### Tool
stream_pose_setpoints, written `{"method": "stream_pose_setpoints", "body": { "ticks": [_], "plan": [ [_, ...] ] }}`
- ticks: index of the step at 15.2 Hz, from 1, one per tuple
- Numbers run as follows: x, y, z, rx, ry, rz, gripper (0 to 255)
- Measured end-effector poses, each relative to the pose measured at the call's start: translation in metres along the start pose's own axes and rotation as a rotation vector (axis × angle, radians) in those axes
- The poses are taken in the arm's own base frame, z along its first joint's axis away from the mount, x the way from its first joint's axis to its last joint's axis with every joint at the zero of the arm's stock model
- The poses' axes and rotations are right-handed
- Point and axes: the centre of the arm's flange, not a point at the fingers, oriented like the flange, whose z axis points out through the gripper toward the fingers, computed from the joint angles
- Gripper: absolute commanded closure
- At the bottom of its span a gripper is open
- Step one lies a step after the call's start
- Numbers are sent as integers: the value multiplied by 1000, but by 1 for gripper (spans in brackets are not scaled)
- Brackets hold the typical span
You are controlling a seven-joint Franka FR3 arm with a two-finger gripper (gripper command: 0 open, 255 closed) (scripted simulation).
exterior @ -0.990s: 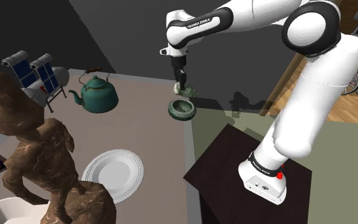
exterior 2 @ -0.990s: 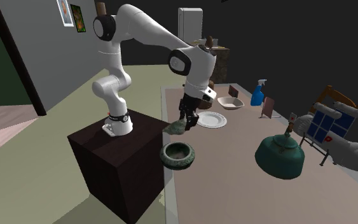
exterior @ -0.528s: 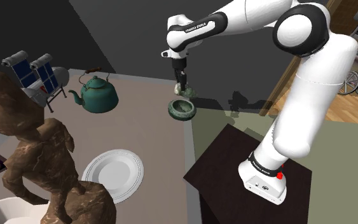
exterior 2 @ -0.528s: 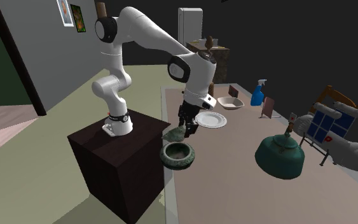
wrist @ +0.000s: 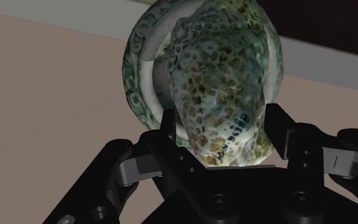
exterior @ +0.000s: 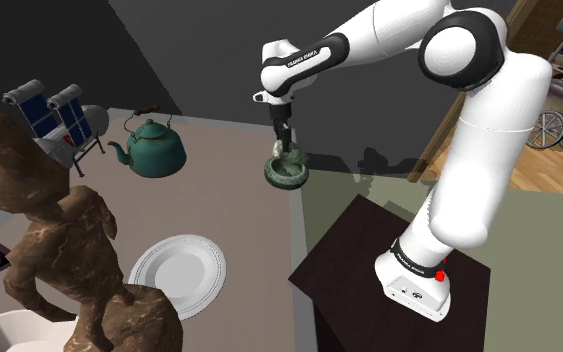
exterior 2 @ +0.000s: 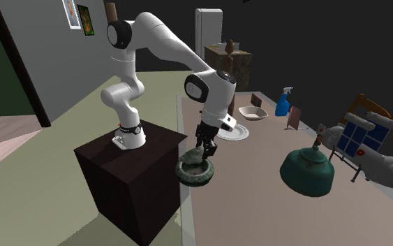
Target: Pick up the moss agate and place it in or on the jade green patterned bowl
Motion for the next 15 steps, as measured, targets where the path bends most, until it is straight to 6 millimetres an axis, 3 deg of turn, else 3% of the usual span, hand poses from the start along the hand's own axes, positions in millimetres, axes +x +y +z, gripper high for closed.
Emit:
{"method": "stream_pose_setpoints", "body": {
  "ticks": [5,11,12,15],
  "plan": [
    [4,5,26,0,0,0,255],
    [5,5,28,-1,1,0,255],
    [5,5,28,-1,1,0,0],
    [5,6,28,-1,1,0,0]
  ]
}}
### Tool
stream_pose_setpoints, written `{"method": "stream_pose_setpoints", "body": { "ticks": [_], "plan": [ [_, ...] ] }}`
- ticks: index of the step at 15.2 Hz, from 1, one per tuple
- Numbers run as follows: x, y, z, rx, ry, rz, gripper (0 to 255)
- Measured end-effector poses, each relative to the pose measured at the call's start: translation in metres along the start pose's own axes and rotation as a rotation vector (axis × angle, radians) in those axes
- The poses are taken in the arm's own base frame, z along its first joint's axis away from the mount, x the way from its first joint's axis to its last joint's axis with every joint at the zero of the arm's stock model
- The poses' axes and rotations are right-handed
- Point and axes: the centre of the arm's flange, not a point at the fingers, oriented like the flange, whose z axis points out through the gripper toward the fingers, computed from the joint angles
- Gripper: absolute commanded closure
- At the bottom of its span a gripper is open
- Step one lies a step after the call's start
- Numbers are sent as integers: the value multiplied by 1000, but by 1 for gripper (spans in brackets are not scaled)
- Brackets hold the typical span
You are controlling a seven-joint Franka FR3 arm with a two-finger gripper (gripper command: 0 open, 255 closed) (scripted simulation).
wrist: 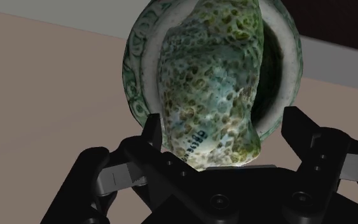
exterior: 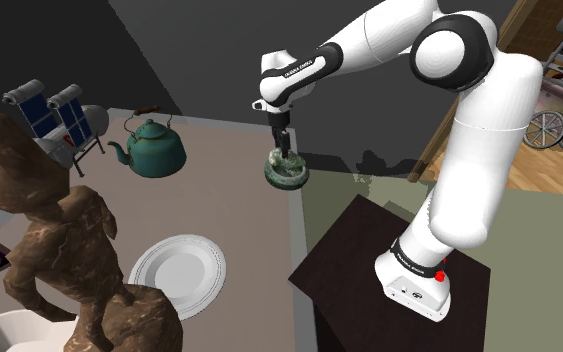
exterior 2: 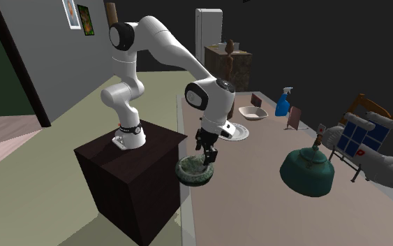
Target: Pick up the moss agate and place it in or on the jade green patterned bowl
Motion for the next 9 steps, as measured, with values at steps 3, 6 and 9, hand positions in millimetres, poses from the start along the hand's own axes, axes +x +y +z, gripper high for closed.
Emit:
{"method": "stream_pose_setpoints", "body": {
  "ticks": [3,6,9],
  "plan": [
    [0,0,0,0,0,0,0],
    [-1,0,-28,-1,1,0,0],
    [0,1,-47,-1,1,0,0]
  ]
}}
